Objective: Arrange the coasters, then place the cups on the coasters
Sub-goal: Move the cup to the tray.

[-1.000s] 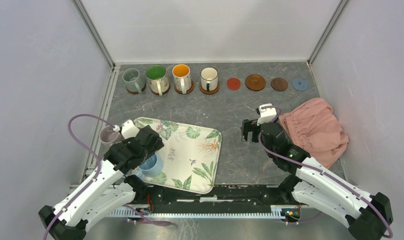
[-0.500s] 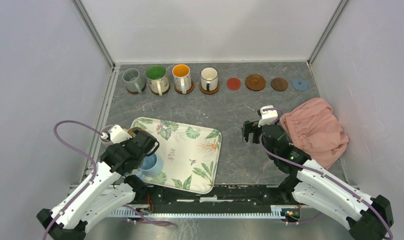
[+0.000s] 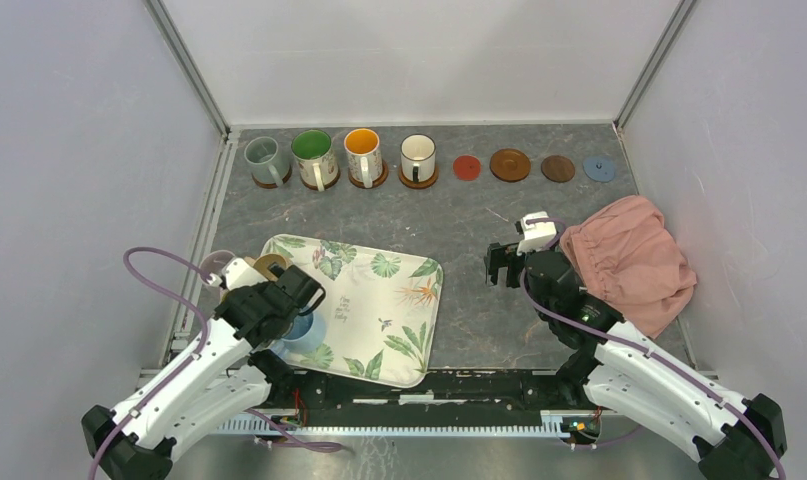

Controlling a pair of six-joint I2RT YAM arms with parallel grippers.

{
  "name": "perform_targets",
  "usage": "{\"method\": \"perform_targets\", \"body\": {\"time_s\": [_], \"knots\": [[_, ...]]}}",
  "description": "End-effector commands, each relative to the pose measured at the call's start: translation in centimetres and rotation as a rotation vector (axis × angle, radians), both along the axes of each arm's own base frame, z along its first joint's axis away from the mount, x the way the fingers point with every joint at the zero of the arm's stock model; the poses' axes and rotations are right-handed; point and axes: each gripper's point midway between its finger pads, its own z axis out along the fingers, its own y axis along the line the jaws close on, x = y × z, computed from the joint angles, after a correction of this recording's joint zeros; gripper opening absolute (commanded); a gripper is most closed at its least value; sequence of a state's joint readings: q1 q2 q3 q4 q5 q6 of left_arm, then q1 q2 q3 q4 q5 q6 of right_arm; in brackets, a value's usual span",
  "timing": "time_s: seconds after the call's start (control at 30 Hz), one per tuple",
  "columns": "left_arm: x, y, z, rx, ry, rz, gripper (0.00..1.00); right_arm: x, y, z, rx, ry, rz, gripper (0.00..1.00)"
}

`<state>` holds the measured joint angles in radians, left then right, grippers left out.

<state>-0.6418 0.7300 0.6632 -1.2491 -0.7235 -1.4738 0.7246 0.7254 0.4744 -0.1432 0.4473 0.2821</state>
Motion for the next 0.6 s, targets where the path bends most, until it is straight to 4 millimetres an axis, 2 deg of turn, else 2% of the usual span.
{"method": "perform_targets", "body": {"time_s": [0.0, 0.2, 0.57], "knots": [[0.9, -0.9, -0.4, -0.060, -0.049, 0.040, 1.00, 0.2, -0.2, 0.7, 0.006, -0.034, -0.006, 0.98], [2.3, -3.4, -0.7, -0.106, -0.033, -0.074, 1.00, 0.2, -0.4, 0.7, 0.005, -0.035, -0.012, 0.98], [5.1, -8.8, 0.8, -0.224, -0.046, -0.239, 1.00, 0.2, -0.7, 1.0, 0.007, -0.040, -0.029, 0.98]]}}
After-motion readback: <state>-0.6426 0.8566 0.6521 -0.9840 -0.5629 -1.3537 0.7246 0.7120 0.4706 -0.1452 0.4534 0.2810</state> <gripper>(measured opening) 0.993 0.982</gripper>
